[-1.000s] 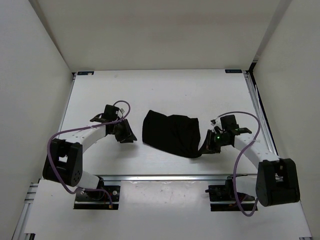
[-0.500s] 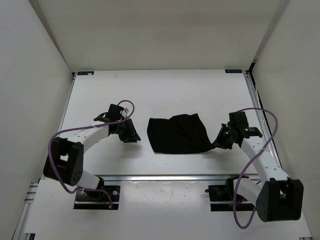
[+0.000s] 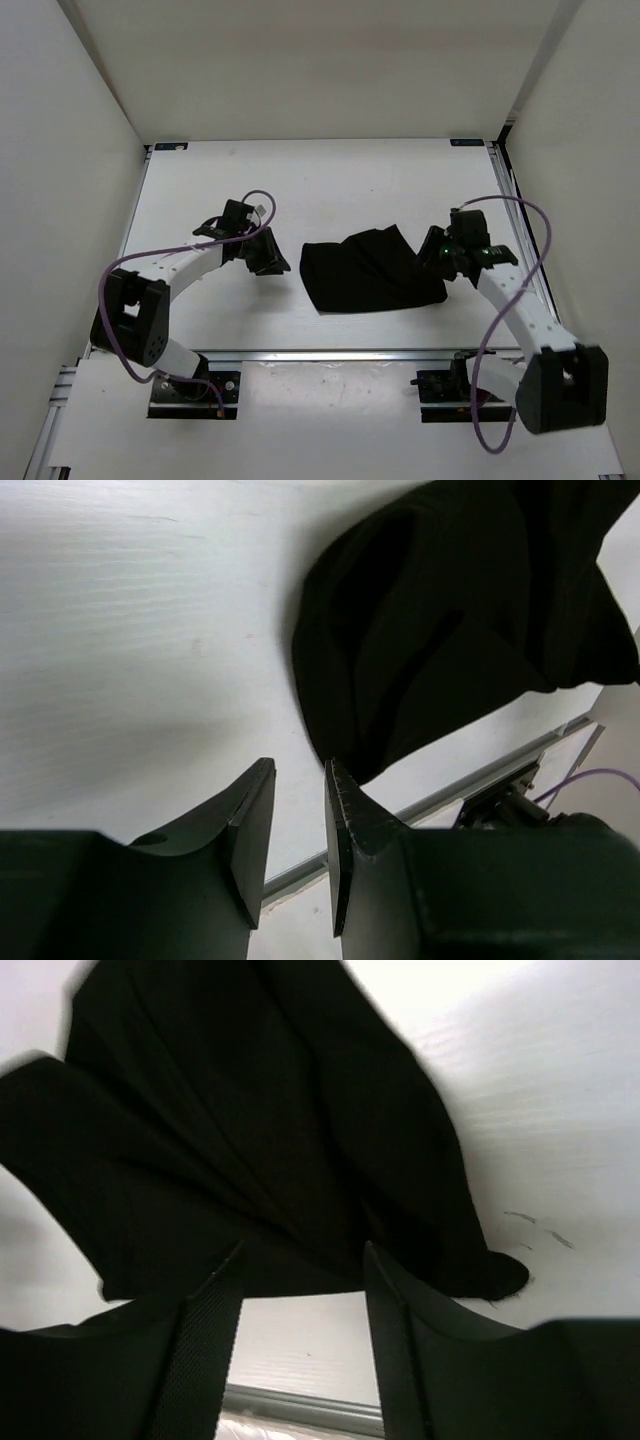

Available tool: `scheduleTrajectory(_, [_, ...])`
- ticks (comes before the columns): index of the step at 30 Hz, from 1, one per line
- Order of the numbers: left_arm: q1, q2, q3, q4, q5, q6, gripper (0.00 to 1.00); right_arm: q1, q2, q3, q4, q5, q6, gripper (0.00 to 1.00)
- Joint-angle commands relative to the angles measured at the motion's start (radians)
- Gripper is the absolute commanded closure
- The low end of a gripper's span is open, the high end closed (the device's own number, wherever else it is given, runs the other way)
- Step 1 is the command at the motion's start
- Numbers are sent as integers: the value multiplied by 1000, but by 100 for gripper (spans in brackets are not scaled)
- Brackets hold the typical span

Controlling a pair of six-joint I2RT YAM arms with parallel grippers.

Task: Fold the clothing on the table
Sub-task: Flatten the skirt out

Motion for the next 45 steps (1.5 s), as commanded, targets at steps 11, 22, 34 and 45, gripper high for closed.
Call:
scheduleTrajectory(11, [-8, 1, -9, 26, 53, -2, 62, -38, 327, 115, 202, -188, -220, 53])
scheduleTrajectory(22, [42, -34, -49, 14, 60, 15, 62, 26, 513, 147, 253, -260, -213, 80])
scheduleTrajectory(34, [75, -42, -63, 9, 59, 23, 63, -53, 223, 371, 142, -97, -181, 100])
scheduleTrajectory(45, [52, -33, -48, 9, 54, 14, 63, -87, 363, 425, 133, 160, -222, 56])
